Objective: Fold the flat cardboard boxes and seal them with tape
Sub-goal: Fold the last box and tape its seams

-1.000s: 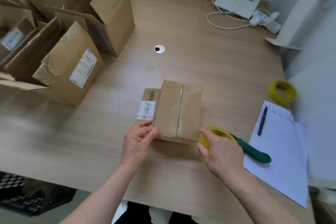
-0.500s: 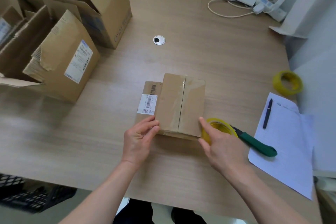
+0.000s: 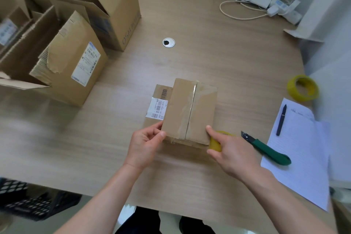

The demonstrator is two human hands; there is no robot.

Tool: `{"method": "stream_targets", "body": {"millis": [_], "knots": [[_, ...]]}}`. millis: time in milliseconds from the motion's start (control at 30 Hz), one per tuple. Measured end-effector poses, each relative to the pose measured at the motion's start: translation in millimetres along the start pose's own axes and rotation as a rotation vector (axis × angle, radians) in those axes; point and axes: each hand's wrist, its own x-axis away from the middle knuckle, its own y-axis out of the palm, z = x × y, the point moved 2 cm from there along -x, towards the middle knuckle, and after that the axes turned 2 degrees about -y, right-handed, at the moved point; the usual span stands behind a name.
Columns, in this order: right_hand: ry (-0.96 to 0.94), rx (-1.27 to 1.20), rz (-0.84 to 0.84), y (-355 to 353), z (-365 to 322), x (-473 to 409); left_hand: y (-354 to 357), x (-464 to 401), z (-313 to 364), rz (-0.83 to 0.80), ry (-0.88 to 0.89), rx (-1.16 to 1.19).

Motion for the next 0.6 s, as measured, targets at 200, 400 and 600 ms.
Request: {"method": "stream_targets", "body": {"millis": [200, 400, 600], "knots": [[0.001, 0.009, 0.011, 3.0, -2.9, 3.6, -3.3, 0.2, -3.5, 0.034, -0.018, -0.087], [0.015, -0.045, 0.078, 14.9, -5.1, 8.0, 4.8, 4.9, -7.2, 0.185, -0.002, -0.074], [0.010, -0.032, 0.160, 15.3, -5.1, -1.9, 15.7, 6.9, -10.7, 0.344, -0.012, -0.109]]}}
